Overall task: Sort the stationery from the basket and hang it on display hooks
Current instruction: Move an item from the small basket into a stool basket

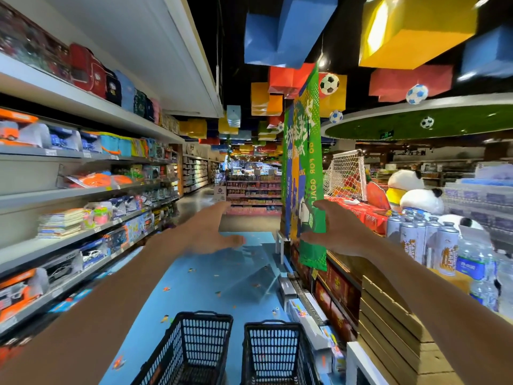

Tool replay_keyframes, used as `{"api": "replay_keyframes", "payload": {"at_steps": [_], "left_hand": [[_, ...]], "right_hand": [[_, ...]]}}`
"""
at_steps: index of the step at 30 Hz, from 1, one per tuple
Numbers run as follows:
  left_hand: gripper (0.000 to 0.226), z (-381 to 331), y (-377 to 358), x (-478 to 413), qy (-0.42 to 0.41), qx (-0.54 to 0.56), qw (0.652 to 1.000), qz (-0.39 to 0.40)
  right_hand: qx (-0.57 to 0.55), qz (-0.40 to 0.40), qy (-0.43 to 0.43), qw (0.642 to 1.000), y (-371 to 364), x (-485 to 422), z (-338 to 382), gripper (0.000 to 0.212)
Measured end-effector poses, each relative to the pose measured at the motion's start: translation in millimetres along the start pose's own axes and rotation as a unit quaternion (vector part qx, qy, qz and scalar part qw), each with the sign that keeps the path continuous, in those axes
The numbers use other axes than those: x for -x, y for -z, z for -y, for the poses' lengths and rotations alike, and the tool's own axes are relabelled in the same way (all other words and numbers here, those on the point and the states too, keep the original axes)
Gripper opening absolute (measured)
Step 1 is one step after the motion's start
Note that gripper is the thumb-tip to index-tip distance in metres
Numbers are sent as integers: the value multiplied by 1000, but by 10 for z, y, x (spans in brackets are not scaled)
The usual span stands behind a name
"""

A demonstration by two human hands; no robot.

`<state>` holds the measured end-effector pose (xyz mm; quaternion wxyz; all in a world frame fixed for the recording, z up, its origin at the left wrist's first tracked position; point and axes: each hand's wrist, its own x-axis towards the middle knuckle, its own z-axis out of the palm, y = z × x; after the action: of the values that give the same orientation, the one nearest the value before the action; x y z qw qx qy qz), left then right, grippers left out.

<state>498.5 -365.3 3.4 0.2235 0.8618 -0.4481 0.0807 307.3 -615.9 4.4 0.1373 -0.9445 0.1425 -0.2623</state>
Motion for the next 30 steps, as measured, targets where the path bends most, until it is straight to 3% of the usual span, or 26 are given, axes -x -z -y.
{"api": "replay_keyframes", "payload": {"at_steps": [6, 15, 21, 30], "left_hand": [[109, 427, 40, -687, -15, 17, 1000, -8], [104, 583, 80, -1037, -16, 51, 998, 14], [102, 185, 61, -797, -17, 23, 999, 14], [106, -718, -61, 191, -22, 17, 1000, 13]], "right_hand": [[-16, -3, -13, 1000, -331, -786, -12, 110], [-23, -30, -11, 999, -331, -1045, -96, 100], [-41, -35, -6, 999, -115, -703, -245, 91], [-21, -18, 21, 999, 362, 490, -396, 92]]}}
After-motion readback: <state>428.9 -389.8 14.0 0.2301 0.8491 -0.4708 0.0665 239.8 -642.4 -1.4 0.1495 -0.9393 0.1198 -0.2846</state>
